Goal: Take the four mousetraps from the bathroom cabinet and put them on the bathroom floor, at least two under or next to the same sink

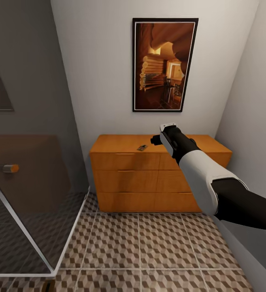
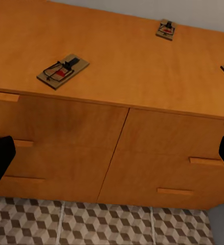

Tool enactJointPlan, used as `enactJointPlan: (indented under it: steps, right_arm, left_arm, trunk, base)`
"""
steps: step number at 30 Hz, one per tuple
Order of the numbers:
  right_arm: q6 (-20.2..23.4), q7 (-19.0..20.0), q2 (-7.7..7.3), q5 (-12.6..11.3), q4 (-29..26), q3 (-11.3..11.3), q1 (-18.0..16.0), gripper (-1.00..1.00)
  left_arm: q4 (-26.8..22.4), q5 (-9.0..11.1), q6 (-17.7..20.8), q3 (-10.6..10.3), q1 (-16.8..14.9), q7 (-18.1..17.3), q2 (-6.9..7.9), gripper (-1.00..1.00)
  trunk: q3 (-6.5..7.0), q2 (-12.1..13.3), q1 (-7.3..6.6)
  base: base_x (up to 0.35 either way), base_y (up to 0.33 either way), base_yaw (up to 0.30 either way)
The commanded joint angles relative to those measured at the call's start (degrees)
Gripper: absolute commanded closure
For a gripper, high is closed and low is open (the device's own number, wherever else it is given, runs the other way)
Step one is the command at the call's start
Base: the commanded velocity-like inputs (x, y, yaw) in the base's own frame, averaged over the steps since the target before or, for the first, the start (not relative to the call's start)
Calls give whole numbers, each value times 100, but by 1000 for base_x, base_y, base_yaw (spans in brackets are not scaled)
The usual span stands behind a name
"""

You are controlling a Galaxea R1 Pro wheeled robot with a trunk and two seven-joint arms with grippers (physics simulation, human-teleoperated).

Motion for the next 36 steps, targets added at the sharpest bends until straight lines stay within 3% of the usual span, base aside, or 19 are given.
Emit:
enactJointPlan:
  steps: [1, 11, 25, 36]
  right_arm:
    - [39, 11, 0, 53, 1, 17, -3, -100]
    - [-25, 11, 0, 53, 43, 17, -3, -100]
    - [-199, 11, 0, 95, 259, 17, -3, -100]
    - [-332, 11, 0, 131, 331, 17, -3, -100]
  left_arm:
    - [12, 0, -16, -41, -5, 32, -3, 100]
    - [12, 0, -18, -41, -5, 32, -3, 100]
    - [12, 0, -16, -41, -5, 32, -3, 100]
    - [12, 0, -16, -41, -5, 32, -3, 100]
  trunk:
    - [-6, -3, 2]
    - [-4, -3, 2]
    - [55, -3, 2]
    - [61, -3, 2]
  base:
    - [217, 0, 0]
    - [59, 0, -19]
    - [1, 0, -200]
    - [0, 0, -23]
